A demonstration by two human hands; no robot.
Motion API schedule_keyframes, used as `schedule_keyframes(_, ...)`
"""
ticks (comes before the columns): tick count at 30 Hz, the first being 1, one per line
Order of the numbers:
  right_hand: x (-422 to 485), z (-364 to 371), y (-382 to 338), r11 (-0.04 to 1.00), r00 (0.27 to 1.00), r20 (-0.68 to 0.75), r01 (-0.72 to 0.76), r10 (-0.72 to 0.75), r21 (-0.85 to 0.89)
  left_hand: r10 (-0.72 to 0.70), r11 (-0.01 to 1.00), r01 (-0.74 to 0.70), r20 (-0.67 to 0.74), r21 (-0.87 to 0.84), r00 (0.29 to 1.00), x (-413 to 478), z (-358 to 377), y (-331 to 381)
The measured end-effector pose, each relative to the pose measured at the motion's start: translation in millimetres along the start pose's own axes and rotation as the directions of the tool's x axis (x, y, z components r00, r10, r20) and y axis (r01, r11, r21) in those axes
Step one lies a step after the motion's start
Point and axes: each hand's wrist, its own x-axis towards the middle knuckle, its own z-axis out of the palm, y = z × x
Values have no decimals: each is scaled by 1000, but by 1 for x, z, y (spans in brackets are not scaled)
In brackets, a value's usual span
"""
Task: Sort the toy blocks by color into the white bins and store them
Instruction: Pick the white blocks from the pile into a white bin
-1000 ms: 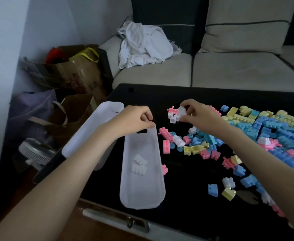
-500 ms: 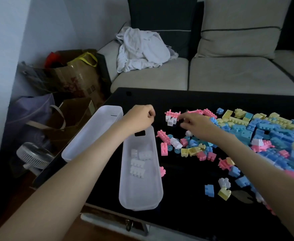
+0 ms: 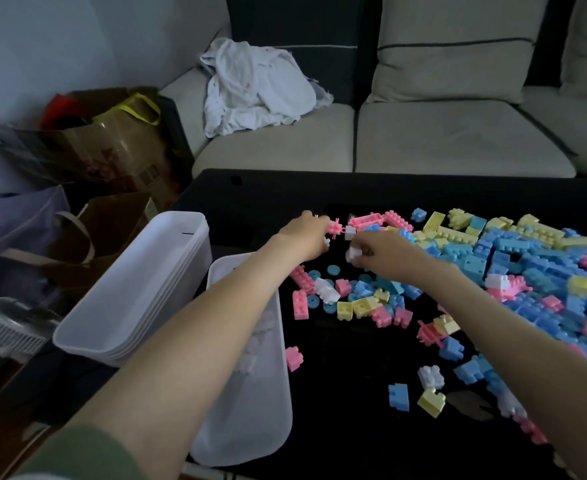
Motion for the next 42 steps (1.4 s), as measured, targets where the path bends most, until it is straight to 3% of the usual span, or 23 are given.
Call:
schedule_keyframes(4,-6,-9,6,984,994,-101,-18,37,177,19,998,-18,10,-62,1000,-4,0,-2)
schedule_keyframes(8,-11,-18,5,932,988,-104,-68,111,356,42,991,-38,28,-128,999,-9,-1,-6)
schedule_keyframes(17,-14,-7,-9,973,983,-172,-25,66,231,66,949,-71,-28,-306,997,-35,-14,-3)
schedule_keyframes(24,-26,-23,-59,933,984,-153,136,-89,333,-48,906,-22,-154,-423,987,-88,-58,-23)
schedule_keyframes(28,-43,-23,-91,898,970,-97,244,-224,367,-108,935,87,-42,-344,993,-131,-69,-46)
schedule_keyframes(33,-57,-10,-119,888,920,99,331,-379,319,-141,969,196,317,-149,938,-153,-51,-52)
schedule_keyframes(35,-58,-6,-122,904,918,154,311,-366,294,-171,973,214,351,-87,921,-154,-48,-51)
schedule_keyframes(39,-46,-6,-105,940,985,-6,165,-170,297,-162,987,152,288,57,944,-146,-54,-45)
schedule_keyframes(42,-38,5,-76,999,997,74,12,-16,49,-76,996,81,140,-25,987,-123,-52,-30)
